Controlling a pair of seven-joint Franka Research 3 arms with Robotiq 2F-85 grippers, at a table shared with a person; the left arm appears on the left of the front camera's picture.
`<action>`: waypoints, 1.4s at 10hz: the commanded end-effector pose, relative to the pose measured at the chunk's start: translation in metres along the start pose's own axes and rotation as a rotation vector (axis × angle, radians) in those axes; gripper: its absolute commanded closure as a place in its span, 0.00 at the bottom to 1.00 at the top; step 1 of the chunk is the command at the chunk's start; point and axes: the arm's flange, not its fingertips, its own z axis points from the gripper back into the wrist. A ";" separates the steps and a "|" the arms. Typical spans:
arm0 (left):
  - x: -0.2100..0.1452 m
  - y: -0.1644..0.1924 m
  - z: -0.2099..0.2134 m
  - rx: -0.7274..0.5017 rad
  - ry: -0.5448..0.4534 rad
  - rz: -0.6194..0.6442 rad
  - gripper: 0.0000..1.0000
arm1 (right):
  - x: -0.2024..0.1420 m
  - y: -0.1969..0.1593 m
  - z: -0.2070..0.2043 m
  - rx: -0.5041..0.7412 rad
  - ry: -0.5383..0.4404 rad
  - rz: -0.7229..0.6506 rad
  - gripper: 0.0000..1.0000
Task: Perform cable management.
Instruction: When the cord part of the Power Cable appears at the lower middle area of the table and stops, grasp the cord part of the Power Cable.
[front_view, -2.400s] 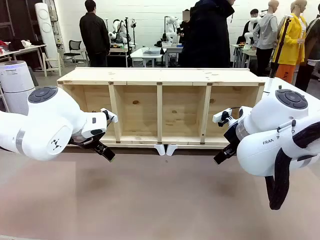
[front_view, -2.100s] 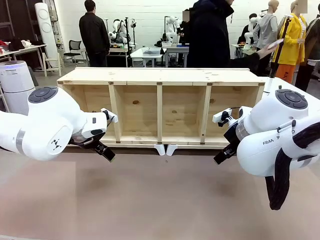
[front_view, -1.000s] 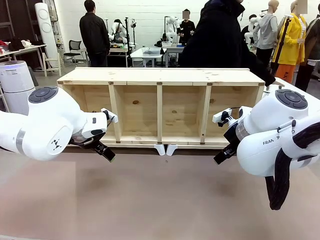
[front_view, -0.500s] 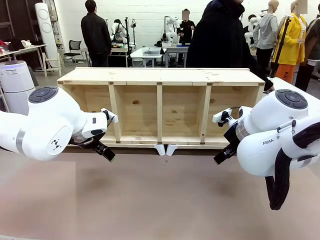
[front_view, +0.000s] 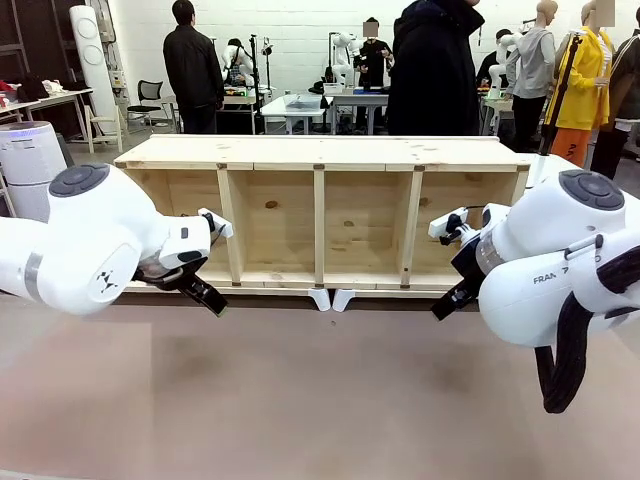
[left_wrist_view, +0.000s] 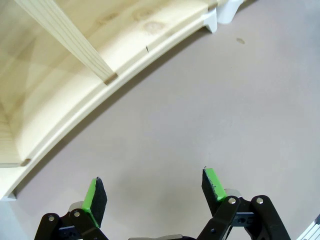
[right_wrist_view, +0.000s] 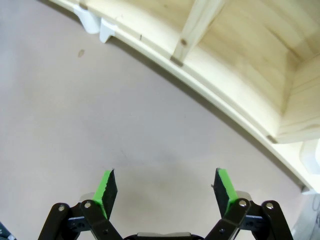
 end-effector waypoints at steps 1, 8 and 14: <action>-0.013 0.001 0.044 0.032 -0.025 -0.020 0.00 | -0.002 0.000 0.039 -0.044 -0.012 -0.012 0.00; -0.074 0.008 0.148 0.169 -0.205 0.039 0.00 | -0.040 -0.017 0.152 -0.189 -0.135 -0.089 0.00; -0.115 0.005 0.158 0.218 -0.234 0.122 0.00 | -0.066 -0.015 0.166 -0.188 -0.186 -0.142 0.00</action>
